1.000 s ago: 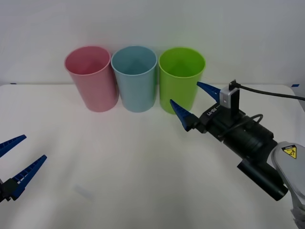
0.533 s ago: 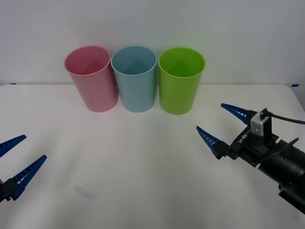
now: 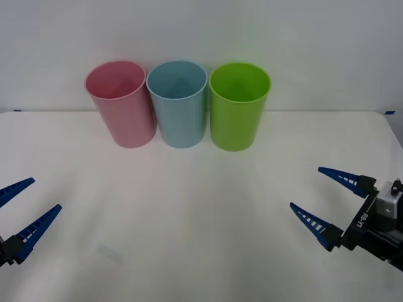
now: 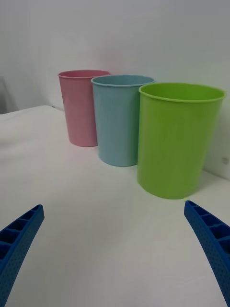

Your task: Grasp the object on the table and drop it into the matching bin: aluminum can to the light blue bin, PET bottle to the pink bin.

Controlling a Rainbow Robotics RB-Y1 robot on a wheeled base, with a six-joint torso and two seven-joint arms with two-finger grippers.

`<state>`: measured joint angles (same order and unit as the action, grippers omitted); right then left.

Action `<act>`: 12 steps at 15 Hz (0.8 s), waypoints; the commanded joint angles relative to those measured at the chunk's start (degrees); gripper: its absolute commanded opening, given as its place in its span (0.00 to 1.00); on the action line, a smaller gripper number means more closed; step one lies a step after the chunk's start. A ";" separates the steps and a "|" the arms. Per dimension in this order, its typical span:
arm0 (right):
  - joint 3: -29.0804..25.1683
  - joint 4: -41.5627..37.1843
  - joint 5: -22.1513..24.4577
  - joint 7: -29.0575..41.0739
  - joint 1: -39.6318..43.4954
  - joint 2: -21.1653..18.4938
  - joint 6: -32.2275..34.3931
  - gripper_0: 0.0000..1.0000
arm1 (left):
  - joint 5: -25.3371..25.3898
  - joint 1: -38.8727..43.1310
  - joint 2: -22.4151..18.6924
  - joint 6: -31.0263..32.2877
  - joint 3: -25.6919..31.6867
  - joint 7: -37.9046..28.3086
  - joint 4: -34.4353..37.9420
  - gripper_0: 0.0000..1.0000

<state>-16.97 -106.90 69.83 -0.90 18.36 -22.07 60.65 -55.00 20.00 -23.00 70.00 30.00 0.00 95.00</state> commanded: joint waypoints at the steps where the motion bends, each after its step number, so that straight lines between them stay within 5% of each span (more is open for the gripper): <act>1: -2.19 0.02 -1.63 -0.16 2.56 0.01 1.92 1.00 | 0.00 0.00 0.00 0.00 0.00 0.00 0.00 1.00; 12: -3.24 0.02 -2.24 -0.42 5.11 -0.08 2.89 1.00 | 0.00 0.00 0.00 0.00 0.00 0.00 0.00 1.00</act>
<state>-20.16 -106.89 67.58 -1.31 23.41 -22.08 63.36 -55.00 20.00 -23.00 70.00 30.00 0.00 95.00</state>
